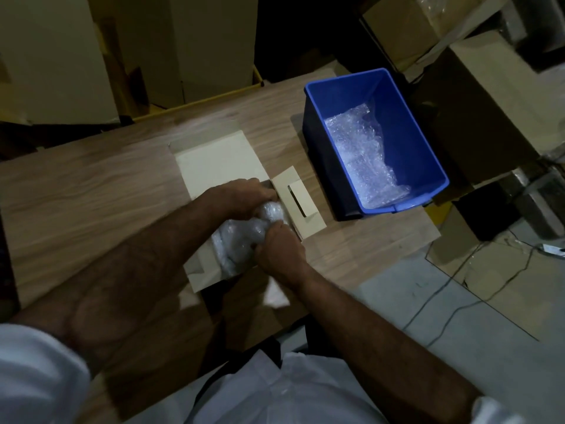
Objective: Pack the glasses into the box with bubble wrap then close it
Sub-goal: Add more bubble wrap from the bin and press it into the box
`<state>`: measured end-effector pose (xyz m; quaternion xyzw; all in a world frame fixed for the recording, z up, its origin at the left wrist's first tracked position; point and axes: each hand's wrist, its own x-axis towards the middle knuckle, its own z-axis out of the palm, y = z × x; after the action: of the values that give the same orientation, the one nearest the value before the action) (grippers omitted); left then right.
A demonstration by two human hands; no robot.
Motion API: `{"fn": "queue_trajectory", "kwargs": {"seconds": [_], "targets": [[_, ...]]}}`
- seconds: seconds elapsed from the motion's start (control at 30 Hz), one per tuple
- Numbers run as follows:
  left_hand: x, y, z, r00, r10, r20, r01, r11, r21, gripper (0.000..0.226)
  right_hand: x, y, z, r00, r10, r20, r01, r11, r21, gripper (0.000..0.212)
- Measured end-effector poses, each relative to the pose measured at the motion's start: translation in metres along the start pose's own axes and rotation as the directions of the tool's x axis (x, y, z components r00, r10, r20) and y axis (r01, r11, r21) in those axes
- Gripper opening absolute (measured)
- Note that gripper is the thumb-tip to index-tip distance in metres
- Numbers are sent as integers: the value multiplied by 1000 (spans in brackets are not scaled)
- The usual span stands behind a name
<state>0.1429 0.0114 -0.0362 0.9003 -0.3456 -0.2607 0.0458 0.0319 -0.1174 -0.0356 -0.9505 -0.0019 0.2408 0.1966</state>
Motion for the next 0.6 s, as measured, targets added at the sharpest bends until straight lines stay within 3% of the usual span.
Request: {"fn": "queue_trajectory", "kwargs": {"seconds": [0.1,0.23,0.47,0.6], "targets": [[5,-5,-8,992,-22,125,37,993,-115,57,0,1,-2,998,-52,28,52,999,9,40],[0,-16,-14,978,-58,202,88,986,-141,92,3,14,-12,999,21,34,-27,978,207,28],[-2,-6,-6,999,-40,32,38,998,60,87,5,8,-11,990,-44,131,23,987,161,46],[-5,-4,-3,1000,-21,-13,21,998,57,83,1,7,-9,993,-90,72,88,996,29,24]]}}
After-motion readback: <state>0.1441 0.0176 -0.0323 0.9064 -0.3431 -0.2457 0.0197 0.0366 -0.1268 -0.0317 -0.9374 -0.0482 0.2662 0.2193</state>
